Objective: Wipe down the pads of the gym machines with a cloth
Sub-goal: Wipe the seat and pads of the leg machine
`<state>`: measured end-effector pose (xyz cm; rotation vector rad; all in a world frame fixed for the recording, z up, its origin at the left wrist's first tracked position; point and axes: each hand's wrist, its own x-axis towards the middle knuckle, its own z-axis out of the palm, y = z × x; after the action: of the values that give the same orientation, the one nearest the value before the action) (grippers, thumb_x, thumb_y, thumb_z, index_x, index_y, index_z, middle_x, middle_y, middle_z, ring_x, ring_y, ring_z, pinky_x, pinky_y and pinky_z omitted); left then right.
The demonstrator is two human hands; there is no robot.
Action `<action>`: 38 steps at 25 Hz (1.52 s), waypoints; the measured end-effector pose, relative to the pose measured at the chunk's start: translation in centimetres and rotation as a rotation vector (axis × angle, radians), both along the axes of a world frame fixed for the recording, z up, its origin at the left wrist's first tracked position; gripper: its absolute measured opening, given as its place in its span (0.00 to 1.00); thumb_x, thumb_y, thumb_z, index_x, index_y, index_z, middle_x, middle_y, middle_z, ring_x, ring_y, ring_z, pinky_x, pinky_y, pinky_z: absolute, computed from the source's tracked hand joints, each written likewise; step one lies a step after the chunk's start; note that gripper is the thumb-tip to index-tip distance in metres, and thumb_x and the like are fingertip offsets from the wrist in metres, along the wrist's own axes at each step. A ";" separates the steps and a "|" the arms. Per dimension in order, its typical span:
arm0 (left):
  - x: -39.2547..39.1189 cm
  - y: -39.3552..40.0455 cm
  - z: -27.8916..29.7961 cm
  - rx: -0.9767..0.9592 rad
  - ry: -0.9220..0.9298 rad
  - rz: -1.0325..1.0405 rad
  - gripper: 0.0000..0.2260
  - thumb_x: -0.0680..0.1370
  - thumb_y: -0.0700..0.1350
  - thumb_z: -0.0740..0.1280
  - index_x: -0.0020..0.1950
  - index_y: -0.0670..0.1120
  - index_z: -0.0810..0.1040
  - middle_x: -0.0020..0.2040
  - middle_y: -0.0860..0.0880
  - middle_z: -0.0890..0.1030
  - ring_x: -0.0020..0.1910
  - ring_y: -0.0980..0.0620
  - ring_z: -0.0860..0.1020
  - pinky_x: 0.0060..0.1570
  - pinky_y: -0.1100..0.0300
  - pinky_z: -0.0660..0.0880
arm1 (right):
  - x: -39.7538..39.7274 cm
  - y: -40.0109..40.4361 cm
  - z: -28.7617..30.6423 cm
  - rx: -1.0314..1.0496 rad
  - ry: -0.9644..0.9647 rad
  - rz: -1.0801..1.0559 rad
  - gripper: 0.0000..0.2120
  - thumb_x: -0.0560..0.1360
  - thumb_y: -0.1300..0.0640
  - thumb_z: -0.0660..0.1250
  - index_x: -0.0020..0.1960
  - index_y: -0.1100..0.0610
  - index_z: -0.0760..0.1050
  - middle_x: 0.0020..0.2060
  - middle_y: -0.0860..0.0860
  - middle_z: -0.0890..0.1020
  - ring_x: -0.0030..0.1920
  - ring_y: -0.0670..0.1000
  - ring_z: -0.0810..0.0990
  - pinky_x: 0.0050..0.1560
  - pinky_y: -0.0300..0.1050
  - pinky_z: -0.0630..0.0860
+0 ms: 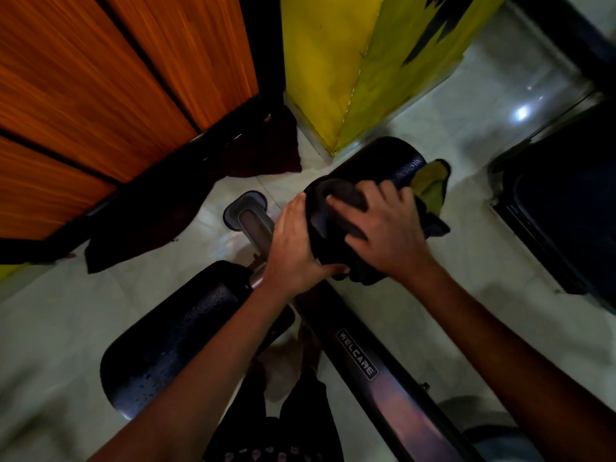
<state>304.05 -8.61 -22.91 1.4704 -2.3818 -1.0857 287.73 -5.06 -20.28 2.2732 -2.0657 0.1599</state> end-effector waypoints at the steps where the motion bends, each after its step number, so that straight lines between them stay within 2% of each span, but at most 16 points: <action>1: 0.5 -0.4 0.0 0.007 0.007 -0.011 0.58 0.59 0.61 0.78 0.76 0.37 0.51 0.76 0.41 0.57 0.75 0.44 0.54 0.71 0.59 0.45 | 0.6 0.5 -0.2 -0.007 -0.004 0.055 0.27 0.66 0.45 0.58 0.63 0.48 0.75 0.50 0.58 0.77 0.46 0.56 0.66 0.42 0.49 0.58; 5: 1.2 -2.4 0.9 0.186 -0.012 -0.017 0.57 0.61 0.59 0.79 0.77 0.42 0.47 0.77 0.45 0.53 0.76 0.46 0.48 0.72 0.56 0.41 | 0.0 2.2 -1.3 -0.046 0.032 0.391 0.25 0.68 0.47 0.62 0.66 0.47 0.71 0.56 0.58 0.75 0.46 0.57 0.70 0.42 0.50 0.62; 7: 0.8 -3.4 1.6 0.250 -0.031 -0.067 0.55 0.63 0.58 0.78 0.77 0.43 0.47 0.77 0.45 0.53 0.76 0.47 0.48 0.72 0.53 0.39 | -2.6 1.9 -1.3 -0.034 0.042 0.396 0.28 0.67 0.45 0.61 0.67 0.45 0.66 0.58 0.57 0.70 0.48 0.57 0.69 0.43 0.50 0.62; 9: -0.2 -3.8 2.4 0.337 -0.040 -0.041 0.52 0.65 0.56 0.77 0.77 0.44 0.47 0.78 0.46 0.53 0.76 0.47 0.47 0.73 0.50 0.42 | -6.1 0.9 -1.1 -0.055 -0.049 0.094 0.29 0.66 0.45 0.60 0.68 0.43 0.65 0.58 0.60 0.71 0.51 0.58 0.69 0.47 0.52 0.65; 11: -1.1 -3.9 2.4 0.368 -0.071 -0.003 0.55 0.63 0.57 0.77 0.77 0.45 0.46 0.77 0.46 0.51 0.76 0.45 0.48 0.74 0.49 0.46 | -9.0 -0.3 -0.3 -0.050 -0.224 -0.306 0.28 0.67 0.47 0.59 0.67 0.46 0.71 0.57 0.65 0.72 0.53 0.64 0.71 0.52 0.59 0.70; 13: -1.6 -3.4 2.2 0.300 -0.154 0.002 0.58 0.61 0.60 0.78 0.77 0.43 0.45 0.77 0.45 0.50 0.76 0.44 0.49 0.73 0.50 0.46 | -9.2 -1.3 0.1 -0.014 -0.292 -0.495 0.28 0.68 0.46 0.55 0.65 0.49 0.75 0.57 0.66 0.72 0.54 0.67 0.72 0.54 0.63 0.70; 17: -2.4 -0.2 1.4 -0.021 -0.224 0.024 0.59 0.62 0.61 0.77 0.77 0.39 0.44 0.77 0.42 0.49 0.76 0.44 0.47 0.74 0.51 0.43 | -5.4 -2.1 0.4 0.020 -0.095 -0.148 0.28 0.67 0.46 0.55 0.64 0.50 0.75 0.53 0.63 0.75 0.50 0.65 0.74 0.48 0.57 0.69; 18: -2.7 0.8 1.2 -0.083 -0.237 0.037 0.58 0.62 0.61 0.76 0.76 0.38 0.43 0.77 0.41 0.49 0.76 0.43 0.47 0.74 0.51 0.43 | -5.6 -2.1 0.5 0.031 -0.096 -0.140 0.28 0.67 0.45 0.55 0.65 0.50 0.74 0.54 0.62 0.76 0.50 0.65 0.74 0.48 0.57 0.69; 21: -3.3 2.9 0.5 -0.244 -0.317 -0.001 0.58 0.60 0.63 0.76 0.75 0.36 0.47 0.75 0.37 0.55 0.75 0.37 0.52 0.74 0.44 0.50 | -7.1 -2.2 0.2 0.045 -0.276 -0.493 0.27 0.70 0.47 0.57 0.68 0.49 0.70 0.60 0.58 0.74 0.58 0.63 0.70 0.54 0.57 0.65; 23: -3.3 3.1 0.3 -0.302 -0.292 -0.003 0.57 0.58 0.64 0.76 0.74 0.35 0.53 0.73 0.35 0.61 0.73 0.35 0.58 0.72 0.42 0.56 | -5.7 -1.8 0.0 0.048 -0.258 -0.582 0.26 0.71 0.49 0.58 0.69 0.48 0.69 0.63 0.59 0.71 0.61 0.63 0.68 0.57 0.60 0.64; 25: -2.5 2.3 0.0 -0.313 -0.202 0.003 0.56 0.56 0.63 0.77 0.72 0.33 0.59 0.70 0.35 0.65 0.70 0.36 0.62 0.71 0.43 0.59 | -2.6 -0.9 -0.3 0.039 -0.164 -0.492 0.25 0.71 0.50 0.61 0.68 0.48 0.70 0.63 0.61 0.71 0.59 0.64 0.69 0.55 0.61 0.66; 27: -1.3 0.9 -0.3 -0.296 -0.104 -0.023 0.53 0.57 0.63 0.76 0.71 0.33 0.63 0.68 0.36 0.68 0.68 0.38 0.64 0.71 0.48 0.58 | 0.3 0.6 -1.1 -0.008 -0.062 -0.256 0.25 0.70 0.47 0.60 0.66 0.48 0.72 0.59 0.60 0.74 0.53 0.60 0.70 0.49 0.55 0.66; 30: 1.0 -1.2 -0.2 -0.212 -0.054 -0.105 0.51 0.59 0.66 0.71 0.71 0.36 0.62 0.67 0.40 0.68 0.67 0.42 0.65 0.69 0.57 0.51 | -0.3 1.1 -1.6 -0.038 0.038 0.048 0.26 0.68 0.45 0.58 0.64 0.48 0.74 0.55 0.59 0.77 0.49 0.57 0.68 0.44 0.51 0.66; 34: 1.2 -3.2 0.4 0.235 0.075 0.016 0.58 0.57 0.66 0.75 0.76 0.43 0.51 0.75 0.45 0.59 0.74 0.46 0.58 0.72 0.48 0.58 | -0.4 0.5 -1.3 -0.100 -0.066 -0.159 0.26 0.67 0.45 0.58 0.63 0.48 0.75 0.55 0.59 0.77 0.49 0.58 0.69 0.44 0.50 0.68; 37: 0.8 -4.5 0.1 0.379 0.072 -0.091 0.61 0.55 0.64 0.76 0.77 0.44 0.47 0.76 0.44 0.55 0.75 0.46 0.56 0.72 0.46 0.58 | -0.2 1.4 -1.7 -0.087 -0.010 0.237 0.25 0.69 0.45 0.60 0.64 0.48 0.72 0.56 0.58 0.75 0.48 0.57 0.70 0.44 0.49 0.66; 38: 0.6 -4.6 0.1 0.398 0.059 -0.110 0.61 0.55 0.65 0.75 0.77 0.44 0.47 0.76 0.45 0.54 0.75 0.47 0.54 0.73 0.47 0.57 | -1.8 1.1 -1.4 -0.071 0.016 0.290 0.25 0.68 0.45 0.60 0.65 0.47 0.70 0.56 0.58 0.73 0.48 0.58 0.70 0.44 0.50 0.67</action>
<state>304.69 -13.24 -22.85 1.3986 -2.3227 -1.6830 285.88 -3.97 -21.72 2.5077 -1.6834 0.2249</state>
